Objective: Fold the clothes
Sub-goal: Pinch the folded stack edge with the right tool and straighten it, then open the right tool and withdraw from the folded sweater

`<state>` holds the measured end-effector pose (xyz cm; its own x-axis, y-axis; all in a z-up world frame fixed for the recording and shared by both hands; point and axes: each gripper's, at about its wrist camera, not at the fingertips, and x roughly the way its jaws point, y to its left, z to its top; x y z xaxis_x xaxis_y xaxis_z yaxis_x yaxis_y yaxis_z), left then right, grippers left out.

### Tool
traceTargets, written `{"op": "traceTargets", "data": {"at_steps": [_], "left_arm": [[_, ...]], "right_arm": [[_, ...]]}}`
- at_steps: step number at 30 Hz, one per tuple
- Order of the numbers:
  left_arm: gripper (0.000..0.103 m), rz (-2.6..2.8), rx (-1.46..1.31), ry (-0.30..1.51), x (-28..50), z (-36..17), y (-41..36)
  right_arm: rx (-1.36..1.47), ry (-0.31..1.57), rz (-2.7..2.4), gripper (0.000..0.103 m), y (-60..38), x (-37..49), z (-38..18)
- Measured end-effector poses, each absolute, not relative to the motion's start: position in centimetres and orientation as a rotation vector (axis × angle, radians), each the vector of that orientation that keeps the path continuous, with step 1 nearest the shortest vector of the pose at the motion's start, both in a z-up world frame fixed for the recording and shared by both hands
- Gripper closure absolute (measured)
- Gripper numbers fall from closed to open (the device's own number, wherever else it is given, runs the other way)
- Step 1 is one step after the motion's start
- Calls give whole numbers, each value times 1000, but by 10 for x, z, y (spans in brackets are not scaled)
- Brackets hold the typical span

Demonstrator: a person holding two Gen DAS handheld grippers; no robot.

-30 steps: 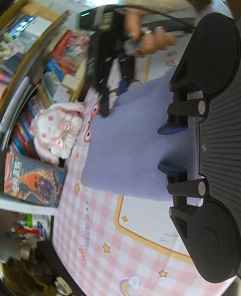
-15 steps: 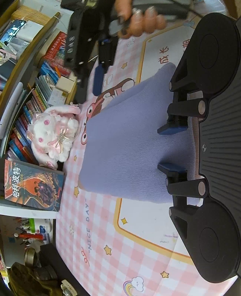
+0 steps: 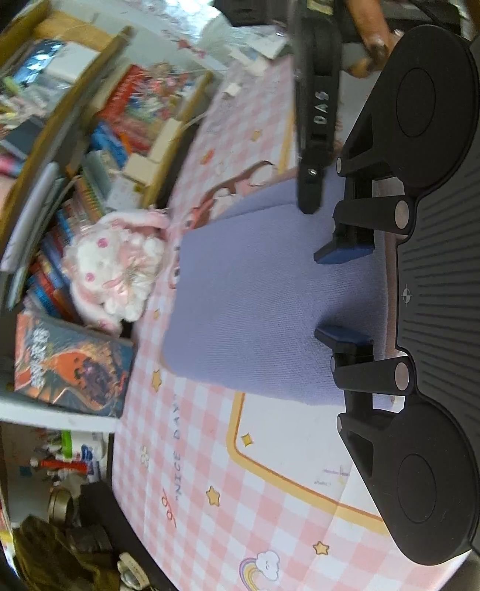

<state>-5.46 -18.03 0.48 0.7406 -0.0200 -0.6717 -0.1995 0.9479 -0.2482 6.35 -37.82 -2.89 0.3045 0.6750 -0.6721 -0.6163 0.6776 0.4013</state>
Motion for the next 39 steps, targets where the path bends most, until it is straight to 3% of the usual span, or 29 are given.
{"op": "traceTargets", "data": {"at_steps": [3,5,7,9,10,11,17,22,27,31,35,39], "left_arm": [[66,123,-341,661,-67,14,-174],[66,137,-358,651,-71,15,-169],[66,139,-367,668,-70,11,-166],[66,137,-370,697,-66,5,-165],[66,135,-359,715,-64,2,-167],[66,134,-346,721,-62,1,-168],[61,71,-381,720,-56,-4,-160],[60,12,-351,732,-56,-2,-157],[57,-41,-312,742,-60,4,-150],[49,-73,-295,751,-65,8,-142],[46,-67,-290,768,-74,11,-129],[41,-80,-277,781,-80,10,-119]], "right_arm": [[132,945,820,86,-384,63,-24],[181,946,798,60,-388,60,-18],[199,948,815,54,-386,57,-17],[138,970,823,57,-377,55,-18],[95,964,816,68,-371,54,-19],[72,955,824,91,-368,51,-16],[97,725,887,96,-381,26,26],[116,905,674,95,-380,37,-29],[106,884,591,94,-372,28,-25],[119,849,504,85,-371,12,-15],[105,803,438,65,-371,-14,-2],[90,798,364,59,-371,-38,0]]}}
